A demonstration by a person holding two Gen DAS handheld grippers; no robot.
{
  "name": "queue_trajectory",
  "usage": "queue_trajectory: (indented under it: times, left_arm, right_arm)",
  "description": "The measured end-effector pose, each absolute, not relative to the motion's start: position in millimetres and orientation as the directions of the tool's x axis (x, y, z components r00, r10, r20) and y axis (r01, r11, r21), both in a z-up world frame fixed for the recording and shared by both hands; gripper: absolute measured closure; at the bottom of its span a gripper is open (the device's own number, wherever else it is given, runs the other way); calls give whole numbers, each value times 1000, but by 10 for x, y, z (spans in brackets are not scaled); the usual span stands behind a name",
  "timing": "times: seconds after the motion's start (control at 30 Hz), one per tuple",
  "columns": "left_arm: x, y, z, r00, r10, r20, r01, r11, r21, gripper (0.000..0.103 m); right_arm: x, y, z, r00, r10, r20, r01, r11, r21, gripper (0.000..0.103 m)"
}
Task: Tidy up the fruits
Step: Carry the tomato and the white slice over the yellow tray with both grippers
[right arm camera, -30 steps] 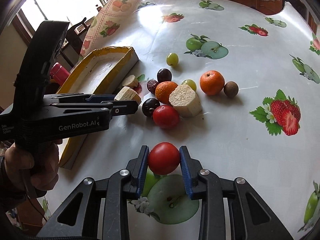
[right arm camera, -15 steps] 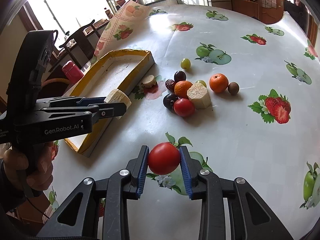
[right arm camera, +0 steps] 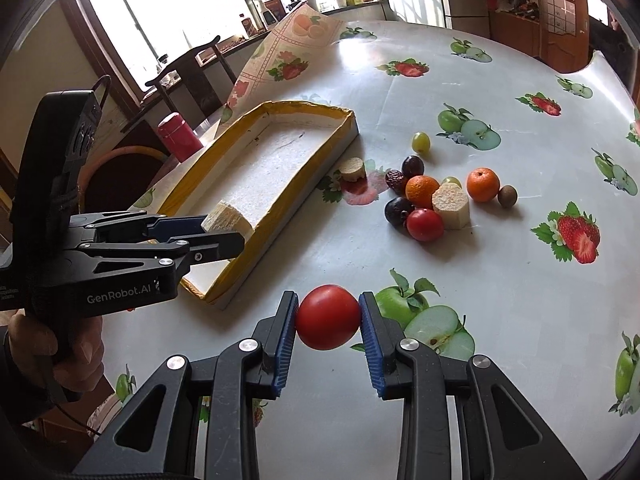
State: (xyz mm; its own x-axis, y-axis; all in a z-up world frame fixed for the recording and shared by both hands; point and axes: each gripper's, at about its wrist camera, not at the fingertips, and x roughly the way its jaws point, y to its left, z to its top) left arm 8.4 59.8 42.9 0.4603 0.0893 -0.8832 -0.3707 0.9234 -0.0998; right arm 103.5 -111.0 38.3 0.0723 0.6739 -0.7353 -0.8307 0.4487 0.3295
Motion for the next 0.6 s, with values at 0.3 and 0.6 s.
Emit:
queue_trajectory:
  times: [0.3, 0.6]
  left_arm:
    - [-178, 847, 426, 443, 125, -888, -429, 899, -88, 67]
    - [-403, 1155, 410, 424, 161, -891, -500, 862, -82, 67]
  right_arm:
    - [830, -861, 483, 32, 692, -721, -859, 388, 334, 72]
    - [646, -508, 595, -10, 705, -709, -893, 312, 323, 72]
